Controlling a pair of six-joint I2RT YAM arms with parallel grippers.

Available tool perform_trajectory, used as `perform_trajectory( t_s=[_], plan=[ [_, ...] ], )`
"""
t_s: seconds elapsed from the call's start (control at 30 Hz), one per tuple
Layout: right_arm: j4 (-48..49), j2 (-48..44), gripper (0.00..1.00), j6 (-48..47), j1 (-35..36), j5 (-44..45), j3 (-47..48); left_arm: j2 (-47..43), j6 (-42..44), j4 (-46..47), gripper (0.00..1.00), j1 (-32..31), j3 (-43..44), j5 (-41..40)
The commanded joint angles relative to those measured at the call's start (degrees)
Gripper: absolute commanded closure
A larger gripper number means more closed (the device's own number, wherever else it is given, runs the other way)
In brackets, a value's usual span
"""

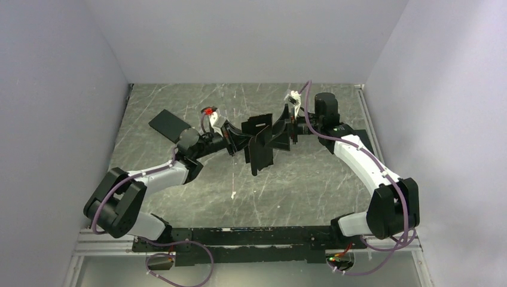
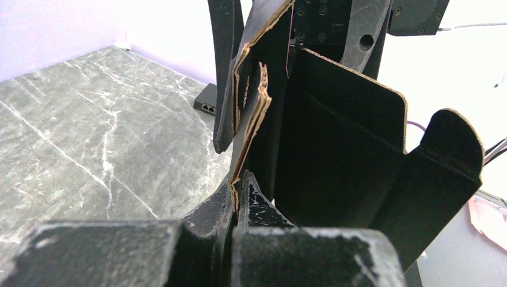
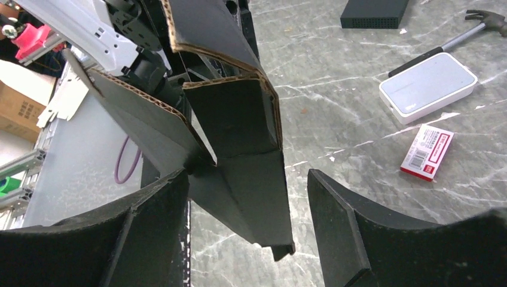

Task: Fold the paper box
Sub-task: Fold the paper box at the center of the board.

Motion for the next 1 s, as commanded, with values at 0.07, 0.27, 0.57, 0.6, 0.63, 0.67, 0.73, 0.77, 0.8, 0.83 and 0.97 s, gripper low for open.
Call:
perform_trajectory(
  t_s=[0.07, 0.27, 0.57, 0.6, 0.63, 0.67, 0.73, 0.77, 0.8, 0.83, 0.97],
  plan=[
    [6.08, -0.55, 0.28, 2.74, 0.63, 1.21, -0.95, 2.66, -5.81, 8.76, 1.00, -1.04, 0.62, -0.08],
    [8.30, -0.58, 0.34, 3.05, 0.26, 0.39, -1.75, 4.69, -9.57, 13.43, 1.00, -1.06, 0.45, 0.21],
    [9.78, -1.03, 0.42, 2.93, -0.42, 0.11, -2.98, 7.17, -15.29, 19.18, 1.00, -1.06, 0.93, 0.81],
    [9.76, -1.02, 0.43, 2.78, -0.50, 0.28, -3.03, 7.51, -16.29, 20.01, 1.00, -1.01, 0.97, 0.82],
    [9.55, -1.10, 0.44, 2.51, -0.64, 0.39, -3.08, 7.89, -16.95, 20.81, 1.00, -1.06, 0.97, 0.82],
    [9.51, -1.14, 0.46, 2.42, -0.67, 0.55, -3.12, 8.13, -17.50, 21.34, 1.00, -1.00, 1.02, 0.81],
    [9.48, -1.35, 0.48, 2.42, -1.13, 0.77, -3.29, 8.34, -18.06, 21.67, 1.00, -1.06, 0.97, 0.79],
    [9.52, -1.54, 0.49, 2.40, -1.46, 0.79, -3.36, 8.28, -18.18, 21.59, 1.00, -1.02, 0.97, 0.73],
    [9.60, -1.74, 0.51, 2.57, -1.94, 0.81, -3.46, 8.14, -18.19, 21.30, 1.00, -1.05, 0.97, 0.72],
    [9.52, -1.94, 0.53, 2.58, -2.38, 0.80, -3.55, 7.86, -18.07, 20.83, 1.00, -1.06, 0.97, 0.68],
    [10.16, -2.85, 0.63, 3.18, -4.54, 0.21, -4.25, 6.16, -16.80, 17.29, 1.00, -1.04, 0.88, 0.26]
  ],
)
